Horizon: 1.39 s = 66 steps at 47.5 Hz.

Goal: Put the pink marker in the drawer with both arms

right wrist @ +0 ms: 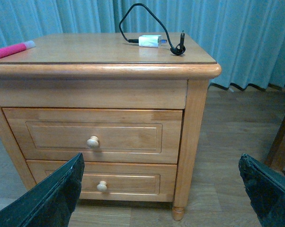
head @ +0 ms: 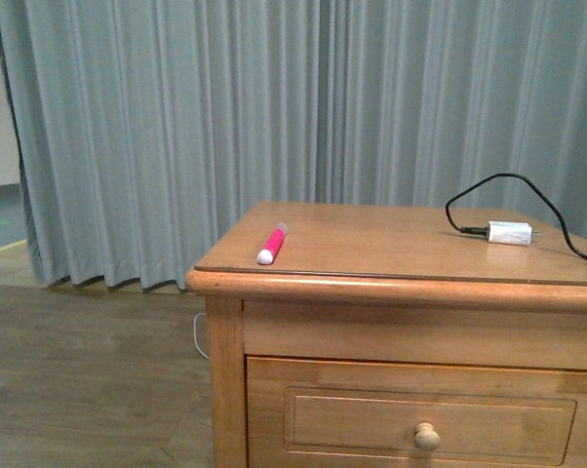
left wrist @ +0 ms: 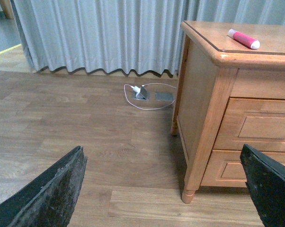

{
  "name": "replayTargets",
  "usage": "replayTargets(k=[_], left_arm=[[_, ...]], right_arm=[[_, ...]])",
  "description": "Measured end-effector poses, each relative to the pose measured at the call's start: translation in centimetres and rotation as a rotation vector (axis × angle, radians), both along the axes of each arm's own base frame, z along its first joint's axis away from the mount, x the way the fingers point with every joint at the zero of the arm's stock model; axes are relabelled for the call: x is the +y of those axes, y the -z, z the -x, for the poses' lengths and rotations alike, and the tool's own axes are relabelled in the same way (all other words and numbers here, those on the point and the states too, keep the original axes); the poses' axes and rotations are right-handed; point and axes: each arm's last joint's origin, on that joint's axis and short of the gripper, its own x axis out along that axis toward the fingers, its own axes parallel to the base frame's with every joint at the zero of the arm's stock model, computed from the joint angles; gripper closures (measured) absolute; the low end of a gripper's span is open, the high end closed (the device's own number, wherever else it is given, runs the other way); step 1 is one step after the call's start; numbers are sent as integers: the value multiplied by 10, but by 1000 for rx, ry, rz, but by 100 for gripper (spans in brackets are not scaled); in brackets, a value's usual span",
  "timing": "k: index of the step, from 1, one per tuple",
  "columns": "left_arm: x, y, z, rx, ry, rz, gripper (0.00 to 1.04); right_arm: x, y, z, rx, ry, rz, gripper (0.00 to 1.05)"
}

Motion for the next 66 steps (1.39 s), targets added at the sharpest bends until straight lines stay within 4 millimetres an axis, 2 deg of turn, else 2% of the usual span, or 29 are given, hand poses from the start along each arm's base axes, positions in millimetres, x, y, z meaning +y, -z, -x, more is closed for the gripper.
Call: replayTargets(k=[50,54,56,60,66], left_arm=[[0,0,0,0,0,0,6],[0,0,0,0,0,0,6],[0,0,0,0,1,0,6],[0,0,0,0,0,0,6],[0,0,0,0,0,0,6]], right_arm=[[0,0,0,0,0,0,8],[1,0,-1,178,-102,-42,8],[2,-1,-4,260,-132,-70,8],[4,-8,-14,305,-142,-76,8],[15,-27,-47,346,-170,-67,8]])
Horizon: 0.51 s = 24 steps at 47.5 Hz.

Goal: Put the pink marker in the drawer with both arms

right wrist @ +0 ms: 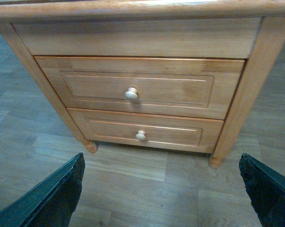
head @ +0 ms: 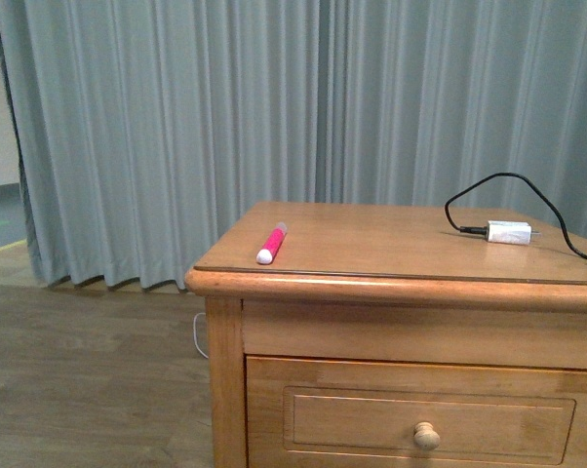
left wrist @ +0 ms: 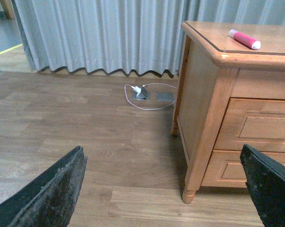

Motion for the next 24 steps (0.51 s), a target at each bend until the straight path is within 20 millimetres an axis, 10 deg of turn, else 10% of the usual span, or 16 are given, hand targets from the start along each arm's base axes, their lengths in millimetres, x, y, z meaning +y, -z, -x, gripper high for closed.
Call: replayTargets(k=[24], left_arm=[[0,0,0,0,0,0,6]], right_arm=[[95,32,-142,236,74,17,8]])
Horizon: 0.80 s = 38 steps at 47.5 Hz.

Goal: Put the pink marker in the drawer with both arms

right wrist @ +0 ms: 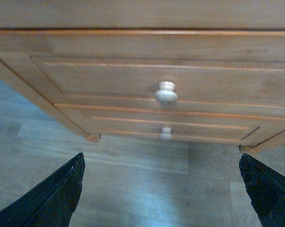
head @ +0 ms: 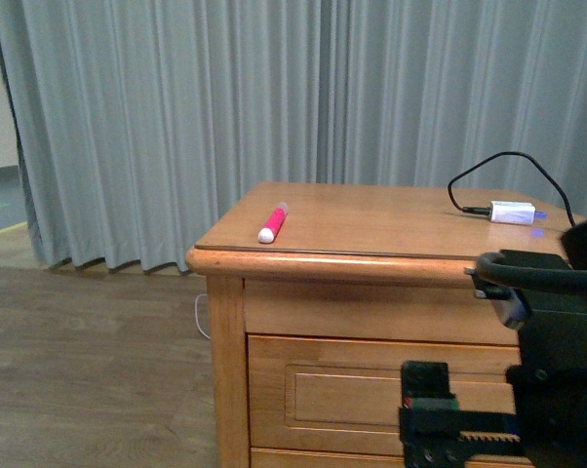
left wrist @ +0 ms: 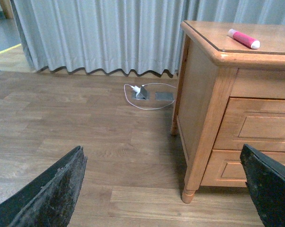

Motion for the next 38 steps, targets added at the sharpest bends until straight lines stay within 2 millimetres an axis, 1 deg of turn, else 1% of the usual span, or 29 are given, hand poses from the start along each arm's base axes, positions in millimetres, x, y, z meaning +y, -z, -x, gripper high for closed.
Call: replayTargets(k=[5,13,24,31,38], left_arm=[[0,0,0,0,0,0,6],[0,0,0,0,0,0,6],[0,0,0,0,0,0,6],[0,0,0,0,0,0,6],[0,0,0,0,0,0,6]], right_arm=[[10,6,-17,-39,60,3,8],[19,22,-39,-75,117,14,8],[32,49,-57,-60,116,34,8],[37,57,-68,-51,112,60,8],[37,62,-74,-42,108,75,8]])
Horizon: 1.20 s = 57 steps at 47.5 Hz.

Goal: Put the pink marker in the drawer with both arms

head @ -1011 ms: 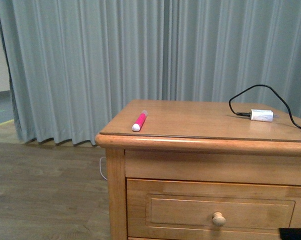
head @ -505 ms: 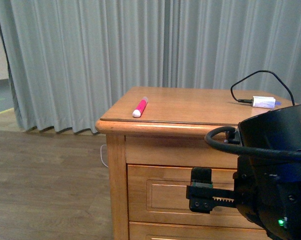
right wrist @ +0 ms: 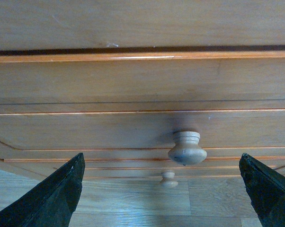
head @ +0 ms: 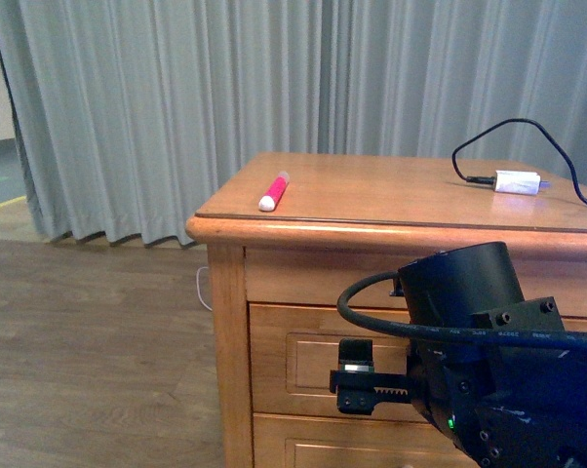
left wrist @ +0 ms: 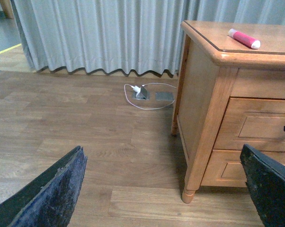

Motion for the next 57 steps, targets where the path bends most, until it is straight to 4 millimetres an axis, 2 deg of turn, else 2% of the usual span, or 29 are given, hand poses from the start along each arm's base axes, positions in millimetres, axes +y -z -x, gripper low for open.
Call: replayTargets(k=[19,34,45,52,57], left_arm=[[0,0,0,0,0,0,6],[0,0,0,0,0,0,6],[0,0,0,0,0,0,6],[0,0,0,0,0,0,6],[0,0,0,0,0,0,6]], right_arm=[[-1,10,-16,12,-5,27,8],[-9,19,-20,26,6,38,8],[-10,19,-22,14,-4,36,9],[-11,19,-23,13,-8,36,26],[-13,20,-23,20,-8,38,44]])
